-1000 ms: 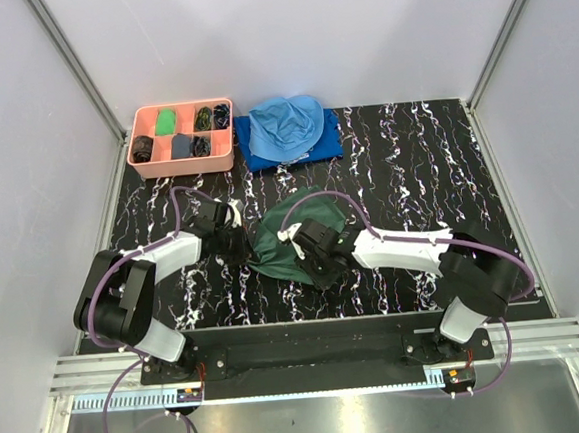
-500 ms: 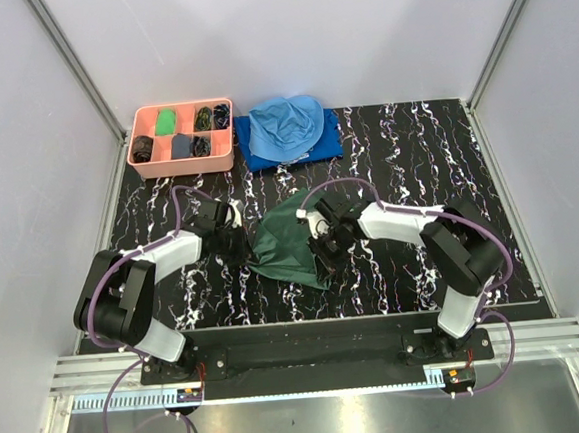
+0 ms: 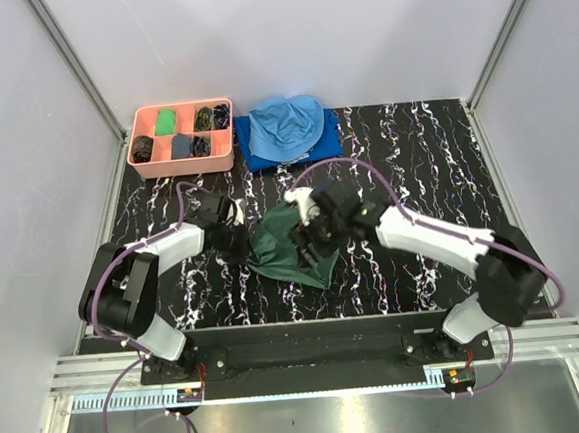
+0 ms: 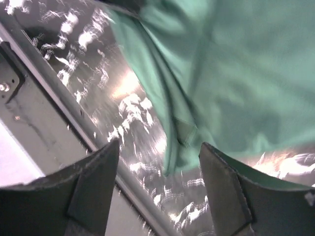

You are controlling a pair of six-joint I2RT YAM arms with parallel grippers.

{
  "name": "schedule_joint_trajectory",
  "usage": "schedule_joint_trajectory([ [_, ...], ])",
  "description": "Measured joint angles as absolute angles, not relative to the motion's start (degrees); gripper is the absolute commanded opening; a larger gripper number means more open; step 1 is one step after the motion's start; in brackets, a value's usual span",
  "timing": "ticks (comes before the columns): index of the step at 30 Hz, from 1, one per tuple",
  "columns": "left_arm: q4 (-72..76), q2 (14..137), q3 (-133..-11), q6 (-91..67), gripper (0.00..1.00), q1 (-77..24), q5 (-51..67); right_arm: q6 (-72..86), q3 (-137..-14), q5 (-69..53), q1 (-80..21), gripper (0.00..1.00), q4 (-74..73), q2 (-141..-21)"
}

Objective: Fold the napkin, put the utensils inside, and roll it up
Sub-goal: Roll the napkin with the utensil

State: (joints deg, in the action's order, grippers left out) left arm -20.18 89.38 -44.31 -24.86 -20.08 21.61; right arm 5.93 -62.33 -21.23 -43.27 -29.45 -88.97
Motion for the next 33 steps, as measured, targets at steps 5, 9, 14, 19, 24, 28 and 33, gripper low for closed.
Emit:
schedule_joint_trajectory([
  [5, -23.4, 91.7, -47.1, -23.3, 0.00, -20.1, 22.4, 1.0, -61.7, -3.0, -59.5, 0.75, -19.3, -85.1],
  [9, -25.8, 92.9, -48.9, -21.8, 0.00, -20.1, 22.5, -3.2, -60.5, 6.9, -68.1, 0.74, -12.4, -90.7],
  [14, -27.4, 93.3, -49.5, -20.8, 0.00, -19.9, 22.8, -7.0, -58.8, 14.5, -72.1, 0.74, -7.0, -98.7],
  [19, -28.2, 93.4, -49.8, -20.2, 0.00, -19.8, 23.0, -9.5, -58.0, 19.7, -72.2, 0.73, -4.6, -102.7],
  [24, -28.6, 93.6, -49.9, -19.6, 0.00, -19.8, 23.3, -10.4, -57.9, 22.3, -72.2, 0.64, -2.3, -104.2],
  [28, -28.8, 93.6, -49.9, -19.2, 0.00, -19.8, 23.7, -10.1, -57.9, 21.9, -71.2, 0.50, -0.6, -105.1],
  [33, -29.1, 93.9, -50.2, -19.0, 0.00, -19.7, 24.0, -9.4, -57.8, 18.2, -68.5, 0.37, -0.2, -105.3],
])
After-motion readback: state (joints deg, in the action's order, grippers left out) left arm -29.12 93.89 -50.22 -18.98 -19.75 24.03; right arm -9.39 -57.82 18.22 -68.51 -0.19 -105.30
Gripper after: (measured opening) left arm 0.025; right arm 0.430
